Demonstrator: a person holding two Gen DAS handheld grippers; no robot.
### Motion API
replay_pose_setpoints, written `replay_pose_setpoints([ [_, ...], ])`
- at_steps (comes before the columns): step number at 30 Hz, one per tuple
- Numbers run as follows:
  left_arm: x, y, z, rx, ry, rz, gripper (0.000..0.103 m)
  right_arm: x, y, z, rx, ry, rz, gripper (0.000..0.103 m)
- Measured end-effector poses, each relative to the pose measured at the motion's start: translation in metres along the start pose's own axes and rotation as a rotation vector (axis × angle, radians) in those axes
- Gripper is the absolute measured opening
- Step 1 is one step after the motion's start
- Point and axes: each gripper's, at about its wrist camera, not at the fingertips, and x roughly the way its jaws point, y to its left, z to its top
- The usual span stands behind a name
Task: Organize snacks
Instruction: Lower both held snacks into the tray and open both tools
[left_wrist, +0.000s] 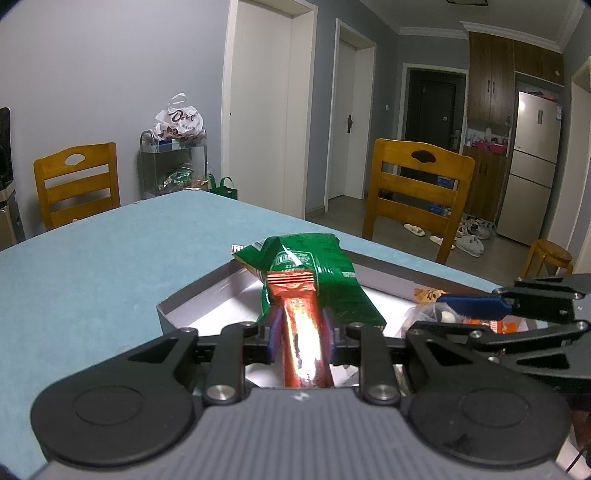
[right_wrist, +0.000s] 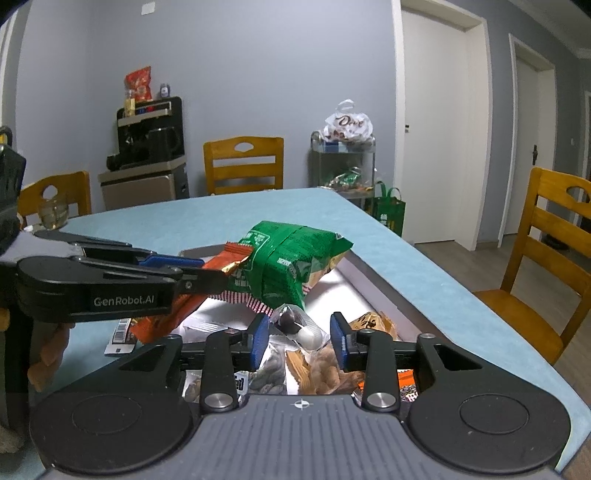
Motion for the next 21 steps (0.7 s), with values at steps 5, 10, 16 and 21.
replay_pose_setpoints([
  [5, -0.001, -0.002, -0.001, 0.0, -0.013, 0.005, 0.058, -0.004, -0.001, 0.0, 0.007, -0.01, -0.003, 0.048],
  [10, -0.008, 0.0, 0.001, -0.011, -0.045, 0.025, 0.085, -0.008, -0.004, 0.001, 0.031, -0.025, 0.002, 0.075],
  [16, -0.026, 0.022, 0.015, -0.13, -0.09, 0.053, 0.096, -0.019, -0.007, 0.003, 0.065, -0.068, 0.01, 0.096],
  [21, -0.044, 0.048, 0.024, -0.209, -0.096, 0.135, 0.099, -0.022, -0.007, 0.003, 0.073, -0.06, 0.037, 0.1],
])
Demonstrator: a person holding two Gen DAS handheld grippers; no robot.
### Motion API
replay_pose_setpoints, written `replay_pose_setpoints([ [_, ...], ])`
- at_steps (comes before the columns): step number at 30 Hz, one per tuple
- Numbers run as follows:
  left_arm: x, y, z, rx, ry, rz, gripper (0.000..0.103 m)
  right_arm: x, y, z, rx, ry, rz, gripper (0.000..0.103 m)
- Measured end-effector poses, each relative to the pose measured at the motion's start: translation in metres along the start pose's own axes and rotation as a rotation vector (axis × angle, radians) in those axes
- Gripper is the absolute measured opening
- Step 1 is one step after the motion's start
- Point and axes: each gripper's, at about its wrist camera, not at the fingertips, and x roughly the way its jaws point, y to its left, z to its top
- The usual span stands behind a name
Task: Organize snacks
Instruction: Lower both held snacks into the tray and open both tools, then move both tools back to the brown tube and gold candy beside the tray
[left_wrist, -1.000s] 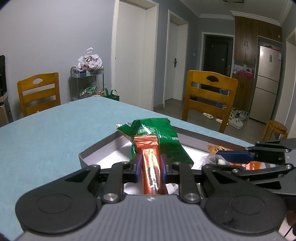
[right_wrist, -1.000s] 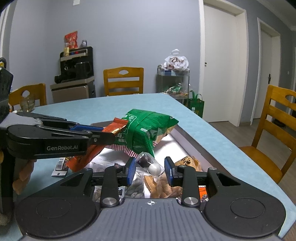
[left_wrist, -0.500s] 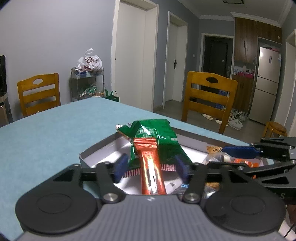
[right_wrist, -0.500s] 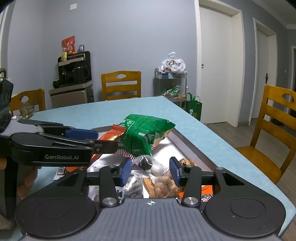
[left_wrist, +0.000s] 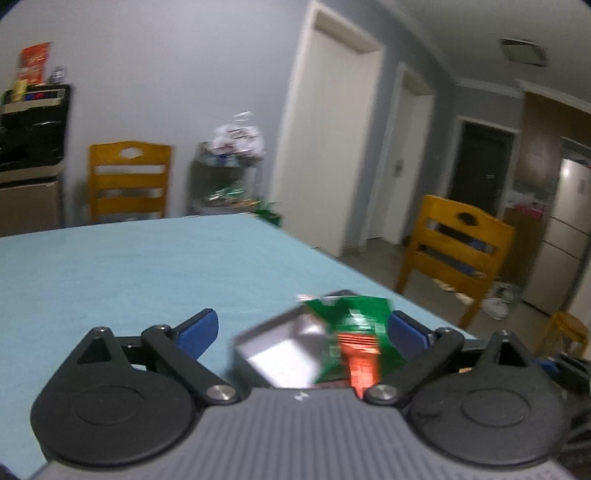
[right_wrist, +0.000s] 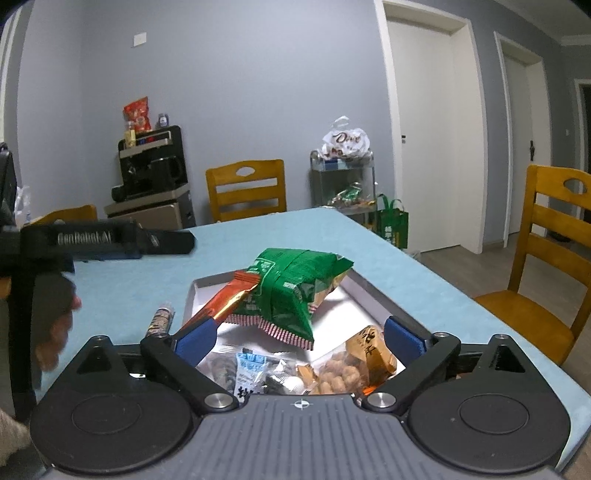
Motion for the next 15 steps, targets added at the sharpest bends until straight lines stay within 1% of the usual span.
replay_pose_setpoints([
  [3, -0.008, 0.018, 0.003, -0.029, -0.002, 0.056, 0.099, -0.004, 0.003, 0.001, -0.008, -0.001, 0.025, 0.102],
  [7, -0.01, 0.039, 0.001, -0.04, 0.063, 0.142, 0.099, -0.008, 0.011, 0.003, -0.018, -0.007, 0.056, 0.103],
  [10, -0.008, 0.052, -0.01, -0.03, 0.114, 0.199, 0.099, -0.009, 0.021, 0.002, -0.027, -0.003, 0.084, 0.103],
  [13, -0.005, 0.058, -0.023, -0.014, 0.154, 0.208, 0.099, -0.01, 0.034, -0.001, -0.055, 0.008, 0.106, 0.103],
  [15, -0.001, 0.054, -0.027, 0.008, 0.173, 0.212, 0.099, -0.011, 0.041, -0.003, -0.075, 0.013, 0.119, 0.103],
])
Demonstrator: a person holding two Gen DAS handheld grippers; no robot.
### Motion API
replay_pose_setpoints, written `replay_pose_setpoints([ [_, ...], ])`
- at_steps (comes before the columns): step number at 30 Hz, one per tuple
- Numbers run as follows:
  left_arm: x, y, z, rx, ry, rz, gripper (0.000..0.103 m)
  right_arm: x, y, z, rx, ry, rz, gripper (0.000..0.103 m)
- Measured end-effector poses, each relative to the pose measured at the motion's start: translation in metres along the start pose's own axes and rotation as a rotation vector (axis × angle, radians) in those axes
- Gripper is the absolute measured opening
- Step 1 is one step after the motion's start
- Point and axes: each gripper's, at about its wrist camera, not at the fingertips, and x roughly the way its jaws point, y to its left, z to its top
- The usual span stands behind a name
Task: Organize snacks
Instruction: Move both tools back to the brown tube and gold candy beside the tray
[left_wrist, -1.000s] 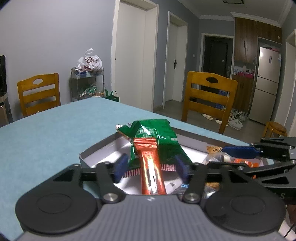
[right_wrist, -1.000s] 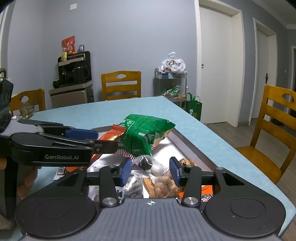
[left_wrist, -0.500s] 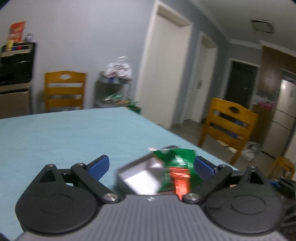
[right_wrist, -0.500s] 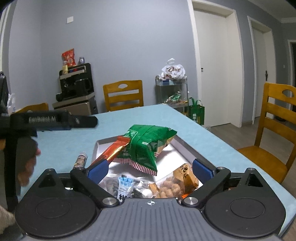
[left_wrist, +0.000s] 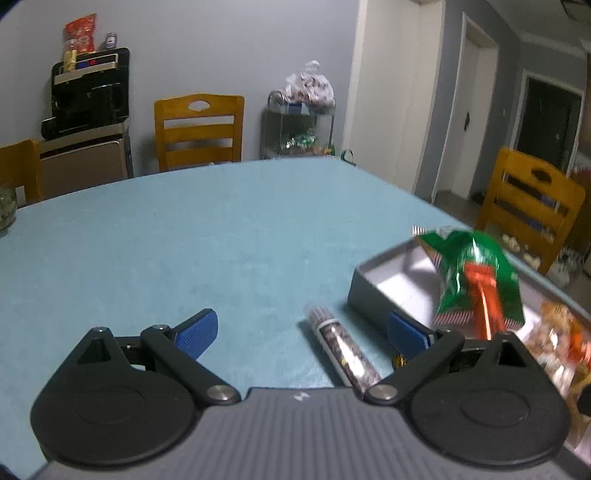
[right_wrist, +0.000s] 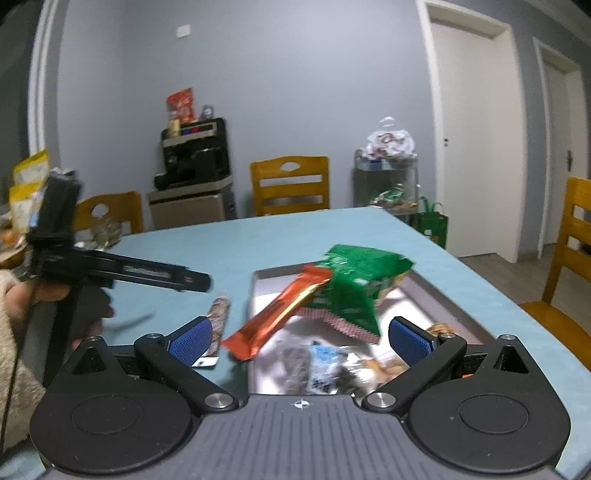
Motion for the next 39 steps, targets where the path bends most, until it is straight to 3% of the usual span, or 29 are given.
replay_pose_setpoints([
  [9, 0.031, -0.025, -0.014, 0.064, 0.051, 0.032, 0.099, 0.005, 0.031, -0.008, -0.095, 0.025, 0.046, 0.101],
  [16, 0.047, -0.03, -0.018, 0.071, 0.074, 0.078, 0.099, 0.018, 0.07, -0.004, -0.29, 0.045, 0.071, 0.079],
  [26, 0.052, -0.014, -0.017, 0.015, 0.077, 0.071, 0.099, 0.055, 0.092, 0.001, -0.323, 0.145, 0.13, 0.079],
  [34, 0.049, -0.008, -0.021, 0.004, 0.084, 0.079, 0.099, 0.07, 0.094, 0.003, -0.339, 0.163, 0.115, 0.082],
  [39, 0.048, -0.006, -0.023, 0.002, 0.089, 0.071, 0.099, 0.075, 0.093, 0.0, -0.363, 0.208, 0.057, 0.083],
])
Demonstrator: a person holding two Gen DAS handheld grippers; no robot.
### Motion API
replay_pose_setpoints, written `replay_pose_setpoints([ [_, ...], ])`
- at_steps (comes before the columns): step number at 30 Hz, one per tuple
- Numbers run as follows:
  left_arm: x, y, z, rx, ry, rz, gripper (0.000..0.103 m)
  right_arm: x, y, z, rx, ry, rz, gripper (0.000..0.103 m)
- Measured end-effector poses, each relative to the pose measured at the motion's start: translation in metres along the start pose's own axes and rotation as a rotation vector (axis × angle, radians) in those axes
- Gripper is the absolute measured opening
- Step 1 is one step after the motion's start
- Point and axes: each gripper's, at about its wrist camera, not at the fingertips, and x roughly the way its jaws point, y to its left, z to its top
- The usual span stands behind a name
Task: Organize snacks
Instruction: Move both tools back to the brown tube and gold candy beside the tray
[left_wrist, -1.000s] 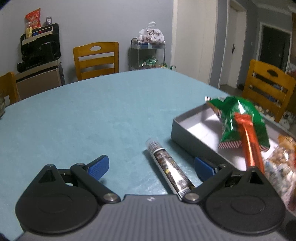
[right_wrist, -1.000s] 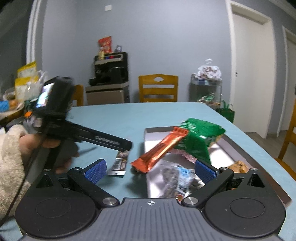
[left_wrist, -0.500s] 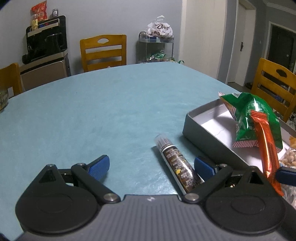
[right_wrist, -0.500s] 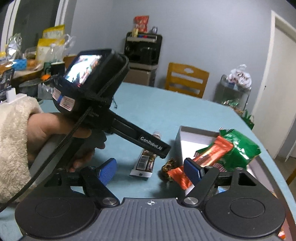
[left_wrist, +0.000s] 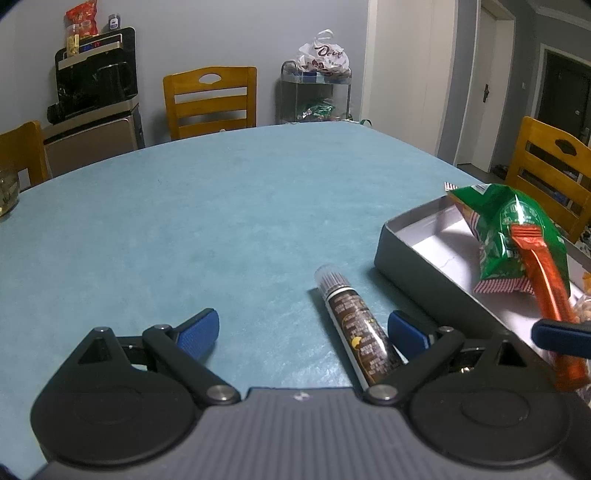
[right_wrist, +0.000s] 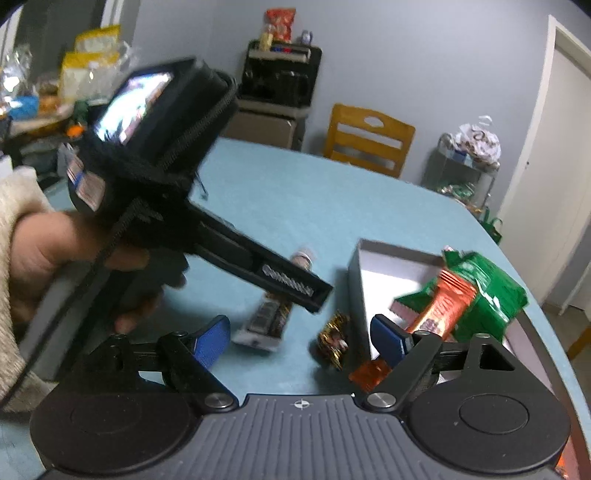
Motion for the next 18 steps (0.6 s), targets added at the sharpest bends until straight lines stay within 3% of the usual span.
replay_pose_setpoints([
  [6, -0.001, 0.0, 0.0, 0.0, -0.001, 0.003, 0.099, -0.001, -0.011, -0.002, 0.058, -0.023, -0.008, 0.081],
  [11, 0.002, 0.002, 0.0, 0.007, 0.002, 0.035, 0.099, 0.0, -0.003, 0.002, 0.023, -0.034, 0.009, 0.059],
  [13, 0.004, 0.007, 0.001, 0.003, 0.011, 0.032, 0.094, 0.003, -0.001, 0.003, 0.016, -0.018, 0.004, 0.054],
  [18, 0.004, 0.009, 0.001, 0.01, 0.016, 0.016, 0.067, 0.014, -0.002, 0.005, 0.022, 0.027, -0.028, 0.044],
])
